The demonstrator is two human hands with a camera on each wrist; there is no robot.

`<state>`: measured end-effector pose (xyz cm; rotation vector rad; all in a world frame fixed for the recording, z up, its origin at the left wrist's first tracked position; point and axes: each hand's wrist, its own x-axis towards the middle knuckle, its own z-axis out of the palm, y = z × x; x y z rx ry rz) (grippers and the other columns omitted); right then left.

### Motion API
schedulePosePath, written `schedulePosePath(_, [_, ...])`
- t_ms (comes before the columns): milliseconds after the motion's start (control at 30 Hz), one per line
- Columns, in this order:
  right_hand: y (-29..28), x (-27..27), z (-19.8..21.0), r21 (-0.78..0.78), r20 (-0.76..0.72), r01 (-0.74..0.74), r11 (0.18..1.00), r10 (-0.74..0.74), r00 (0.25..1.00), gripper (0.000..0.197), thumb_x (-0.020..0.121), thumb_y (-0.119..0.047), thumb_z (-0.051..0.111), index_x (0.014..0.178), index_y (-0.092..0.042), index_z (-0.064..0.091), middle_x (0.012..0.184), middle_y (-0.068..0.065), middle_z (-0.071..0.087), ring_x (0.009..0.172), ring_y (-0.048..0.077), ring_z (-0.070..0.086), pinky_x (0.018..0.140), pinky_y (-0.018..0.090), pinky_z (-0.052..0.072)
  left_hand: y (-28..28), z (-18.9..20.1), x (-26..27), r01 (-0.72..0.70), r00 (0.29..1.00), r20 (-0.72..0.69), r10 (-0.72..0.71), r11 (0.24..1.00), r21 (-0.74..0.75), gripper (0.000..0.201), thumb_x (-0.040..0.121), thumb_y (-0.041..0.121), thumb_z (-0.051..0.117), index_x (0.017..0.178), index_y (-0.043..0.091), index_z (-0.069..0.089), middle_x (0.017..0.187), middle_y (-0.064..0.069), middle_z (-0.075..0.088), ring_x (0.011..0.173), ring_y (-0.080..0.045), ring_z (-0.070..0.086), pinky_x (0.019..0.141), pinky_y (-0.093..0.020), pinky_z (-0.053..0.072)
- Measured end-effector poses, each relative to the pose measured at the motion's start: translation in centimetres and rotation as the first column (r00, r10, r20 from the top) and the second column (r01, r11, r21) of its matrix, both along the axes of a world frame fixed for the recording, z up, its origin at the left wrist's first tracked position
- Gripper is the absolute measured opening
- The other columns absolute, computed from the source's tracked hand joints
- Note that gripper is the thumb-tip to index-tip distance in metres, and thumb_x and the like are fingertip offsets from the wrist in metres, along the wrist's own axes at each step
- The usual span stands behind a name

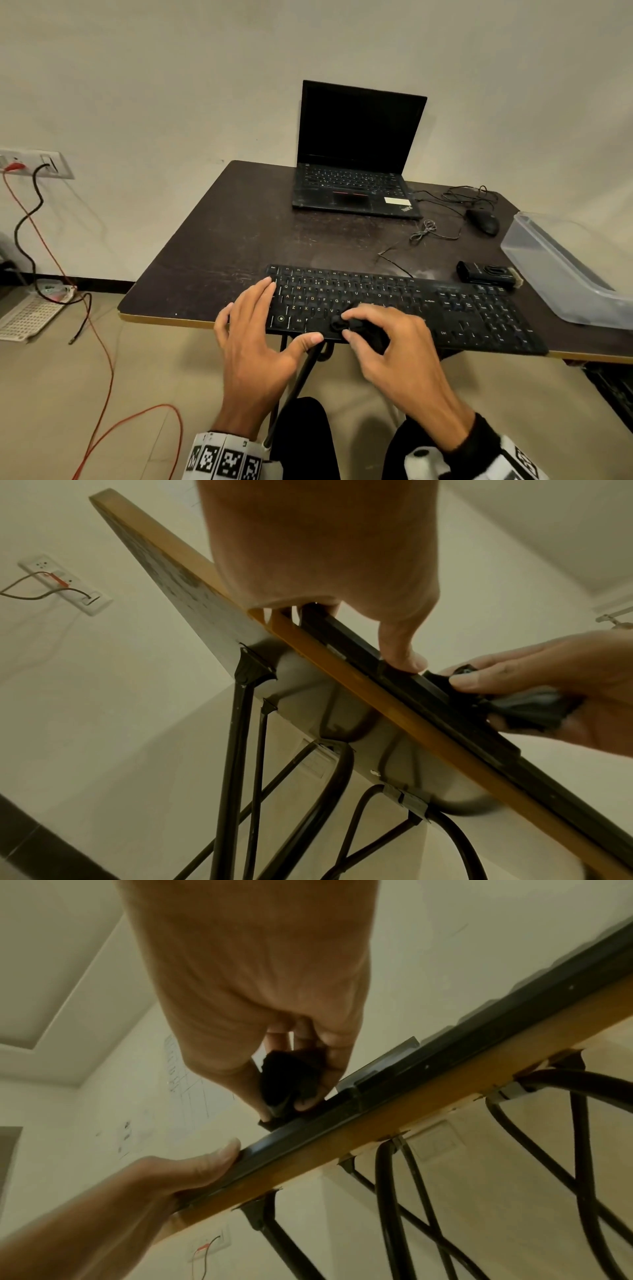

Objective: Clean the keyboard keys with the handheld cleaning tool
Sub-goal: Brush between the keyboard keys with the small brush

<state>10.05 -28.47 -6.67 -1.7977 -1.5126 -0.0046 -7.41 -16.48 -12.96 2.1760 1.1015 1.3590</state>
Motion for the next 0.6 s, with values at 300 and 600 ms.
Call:
schedulePosePath(300, [-0.2,2.3,-0.2,0.082,0.080,0.090,0.993,-0.097,0.992,0.034,0.083,-0.017,0.089,0.107,-0.032,0.071,0.085,-0.017,0.071,0.077,0.005,0.067,0.071,0.025,0.056,-2.4,0.4,2.0,0.071,0.996,0.045,-0.081,0.980,0.187,0.042,0.082,0.026,0.071,0.124,0.019,0.073,0.129,0.007,0.064,0.131,-0.017,0.055,0.112,-0.049,0.036])
schedulePosePath(600, [0.6,2.4,-1.6,0.210,0.233,0.042,0.977,-0.092,0.968,0.015,0.087,-0.030,0.088,0.098,-0.022,0.080,0.090,-0.010,0.071,0.076,0.010,0.068,0.067,0.029,0.057,-3.1,0.3,3.0,0.117,0.990,0.060,-0.130,0.975,0.187,0.025,0.081,0.008,0.074,0.104,0.019,0.076,0.110,0.008,0.065,0.111,-0.020,0.059,0.099,-0.037,0.041])
